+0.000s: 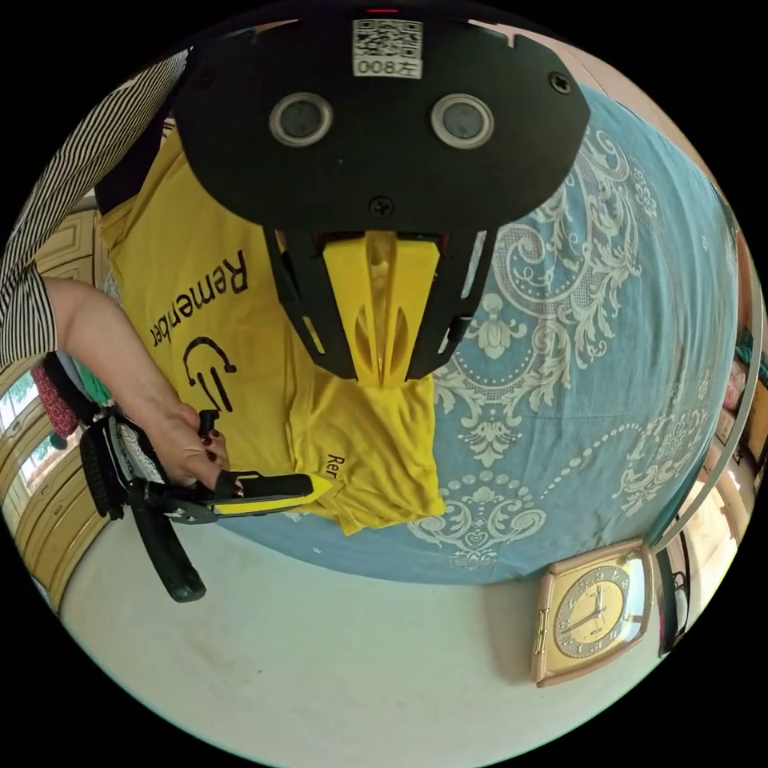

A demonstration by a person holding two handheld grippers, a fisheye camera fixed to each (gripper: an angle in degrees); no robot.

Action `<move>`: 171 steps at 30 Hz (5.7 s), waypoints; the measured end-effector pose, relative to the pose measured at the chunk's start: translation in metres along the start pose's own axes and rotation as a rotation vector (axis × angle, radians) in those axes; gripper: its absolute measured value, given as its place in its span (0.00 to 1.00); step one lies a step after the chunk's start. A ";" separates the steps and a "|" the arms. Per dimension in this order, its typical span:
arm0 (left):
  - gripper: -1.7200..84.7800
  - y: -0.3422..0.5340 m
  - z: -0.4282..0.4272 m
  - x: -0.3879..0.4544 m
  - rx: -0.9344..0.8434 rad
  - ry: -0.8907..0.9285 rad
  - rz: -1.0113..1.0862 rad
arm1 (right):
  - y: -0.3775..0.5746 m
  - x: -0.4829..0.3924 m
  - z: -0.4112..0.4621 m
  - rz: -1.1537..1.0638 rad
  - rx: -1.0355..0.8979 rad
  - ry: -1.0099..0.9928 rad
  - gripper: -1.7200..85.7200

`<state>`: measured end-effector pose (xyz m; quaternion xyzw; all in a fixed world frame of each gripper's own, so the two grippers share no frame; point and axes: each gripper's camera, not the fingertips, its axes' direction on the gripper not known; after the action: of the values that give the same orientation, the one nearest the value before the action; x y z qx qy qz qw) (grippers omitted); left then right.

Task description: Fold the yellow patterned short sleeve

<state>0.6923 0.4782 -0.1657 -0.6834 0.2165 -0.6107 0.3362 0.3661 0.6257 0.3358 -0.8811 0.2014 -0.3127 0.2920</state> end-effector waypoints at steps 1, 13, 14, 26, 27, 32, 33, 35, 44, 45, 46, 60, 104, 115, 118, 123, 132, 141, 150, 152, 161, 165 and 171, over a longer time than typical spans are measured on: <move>0.02 0.003 -0.003 0.003 0.008 0.013 0.004 | 0.006 -0.002 -0.007 0.003 0.016 -0.009 0.02; 0.02 0.010 -0.006 0.035 -0.052 0.046 0.022 | 0.077 -0.031 -0.051 -0.014 0.034 -0.031 0.02; 0.02 0.010 0.007 0.039 -0.121 0.034 0.032 | 0.083 -0.034 -0.047 -0.025 -0.007 -0.029 0.02; 0.02 0.011 0.008 0.040 -0.123 0.138 0.002 | 0.141 0.090 -0.087 0.316 0.067 -0.089 0.05; 0.02 0.010 0.007 0.039 -0.125 0.144 -0.003 | 0.142 0.092 -0.084 0.317 0.038 -0.082 0.05; 0.02 0.003 0.000 0.043 -0.131 0.146 0.021 | 0.151 0.094 -0.099 0.297 0.045 -0.060 0.03; 0.02 0.001 -0.005 0.044 -0.116 0.171 0.024 | 0.154 0.092 -0.105 0.289 0.044 -0.046 0.03; 0.02 -0.002 -0.015 0.048 -0.064 0.191 0.028 | 0.158 0.090 -0.114 0.281 0.055 -0.022 0.03; 0.02 -0.021 -0.020 0.055 -0.077 0.181 0.035 | 0.170 0.095 -0.160 0.271 0.088 0.027 0.02; 0.02 -0.021 -0.017 0.055 -0.090 0.182 0.032 | 0.173 0.098 -0.163 0.284 0.090 0.047 0.02; 0.02 -0.021 -0.015 0.055 -0.098 0.183 0.030 | 0.175 0.100 -0.164 0.292 0.085 0.039 0.02; 0.02 -0.024 -0.024 0.041 -0.113 0.236 -0.046 | 0.271 0.099 -0.244 0.378 0.156 -0.054 0.05; 0.02 0.032 -0.104 0.161 -0.208 0.120 -0.106 | 0.575 -0.032 -0.456 0.385 -0.005 0.192 0.05; 0.02 0.140 -0.194 0.194 -0.207 0.260 -0.092 | 0.682 -0.021 -0.523 0.605 0.008 -0.089 0.02; 0.02 0.187 -0.210 0.204 -0.257 0.316 -0.121 | 0.728 -0.039 -0.538 0.658 -0.040 -0.099 0.03; 0.03 0.279 -0.246 0.201 -0.256 0.322 -0.251 | 0.815 -0.073 -0.555 0.789 -0.088 -0.236 0.05; 0.03 0.440 -0.278 0.164 -0.212 0.520 -0.512 | 0.947 -0.102 -0.609 1.009 0.036 -0.349 0.10; 0.04 0.569 -0.264 0.168 -0.167 0.665 -0.712 | 1.008 -0.125 -0.624 1.098 0.065 -0.453 0.11; 0.04 0.637 -0.250 0.201 -0.184 0.706 -0.696 | 1.004 -0.151 -0.648 1.075 0.013 -0.432 0.12; 0.05 0.651 -0.246 0.207 -0.183 0.717 -0.703 | 1.001 -0.155 -0.645 1.083 -0.013 -0.432 0.12; 0.06 0.726 -0.230 0.225 -0.161 0.742 -0.761 | 0.972 -0.176 -0.651 1.051 -0.133 -0.289 0.08; 0.06 0.757 -0.220 0.233 -0.168 0.743 -0.780 | 0.954 -0.190 -0.655 0.997 -0.193 -0.208 0.05; 0.08 0.800 -0.198 0.237 -0.127 0.787 -0.857 | 0.962 -0.197 -0.679 1.009 -0.063 -0.392 0.03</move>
<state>0.6281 -0.2720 -0.5767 -0.4505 0.0657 -0.8860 -0.0883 -0.3963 -0.2518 0.0648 -0.7252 0.5505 0.0428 0.4114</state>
